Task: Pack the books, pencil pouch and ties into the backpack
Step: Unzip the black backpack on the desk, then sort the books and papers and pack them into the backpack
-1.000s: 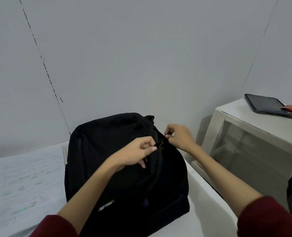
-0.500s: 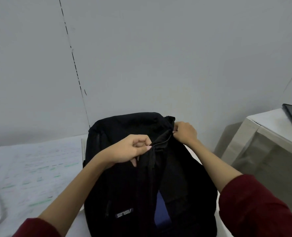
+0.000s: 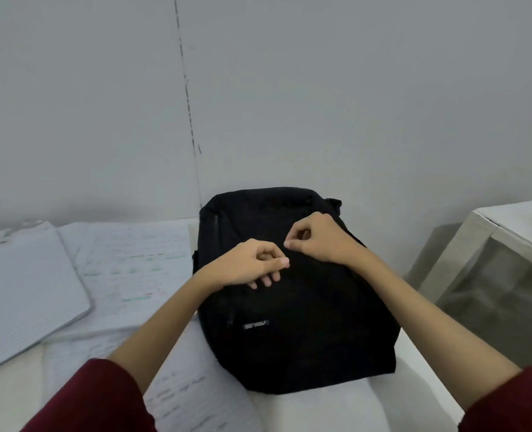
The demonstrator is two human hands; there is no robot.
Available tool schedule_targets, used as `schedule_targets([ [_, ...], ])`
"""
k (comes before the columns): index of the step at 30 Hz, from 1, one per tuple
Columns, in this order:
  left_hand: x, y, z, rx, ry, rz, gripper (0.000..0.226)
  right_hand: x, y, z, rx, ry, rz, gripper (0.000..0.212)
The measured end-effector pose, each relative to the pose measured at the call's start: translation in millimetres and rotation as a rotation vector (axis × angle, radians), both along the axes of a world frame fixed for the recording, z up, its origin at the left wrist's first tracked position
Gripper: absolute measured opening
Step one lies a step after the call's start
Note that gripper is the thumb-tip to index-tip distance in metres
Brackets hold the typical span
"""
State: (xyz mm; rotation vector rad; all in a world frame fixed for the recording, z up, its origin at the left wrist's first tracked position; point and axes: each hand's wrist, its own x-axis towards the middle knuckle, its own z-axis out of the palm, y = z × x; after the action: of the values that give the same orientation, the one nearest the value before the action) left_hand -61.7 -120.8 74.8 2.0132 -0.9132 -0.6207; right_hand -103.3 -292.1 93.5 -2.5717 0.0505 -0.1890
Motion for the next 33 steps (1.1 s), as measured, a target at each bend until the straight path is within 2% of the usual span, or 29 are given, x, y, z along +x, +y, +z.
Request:
schedule_targets([
  [6,-16,131,-15,0.147,-0.172,0.357,0.011,8,114,-19,0.061,0.007,0.279,0.012],
  [11,-48,258,-28,0.176,-0.261,0.726,0.007,23,227,-38,0.135,0.099,0.520,0.015],
  [15,-74,352,-38,0.123,-0.244,1.008,0.006,27,317,-48,0.165,0.132,0.665,0.017],
  [19,-77,435,-51,-0.051,-0.176,1.350,0.018,35,400,-46,0.213,0.157,0.703,0.017],
  [22,-66,486,-59,-0.335,0.004,1.528,0.037,51,459,-44,0.300,0.215,0.630,0.025],
  [24,-54,514,-64,-0.486,0.143,1.555,0.045,64,491,-45,0.425,0.290,0.493,0.032],
  [28,-19,576,-71,-0.594,0.235,1.583,0.054,89,546,-48,0.689,0.409,0.246,0.015],
  [29,-10,589,-71,-0.602,0.242,1.589,0.053,95,554,-49,0.756,0.424,0.188,0.015],
  [31,6,612,-70,-0.651,0.270,1.586,0.036,107,567,-50,0.876,0.433,0.091,0.024],
  [33,22,632,-70,-0.744,0.306,1.587,0.029,116,578,-52,0.903,0.415,0.005,0.024],
])
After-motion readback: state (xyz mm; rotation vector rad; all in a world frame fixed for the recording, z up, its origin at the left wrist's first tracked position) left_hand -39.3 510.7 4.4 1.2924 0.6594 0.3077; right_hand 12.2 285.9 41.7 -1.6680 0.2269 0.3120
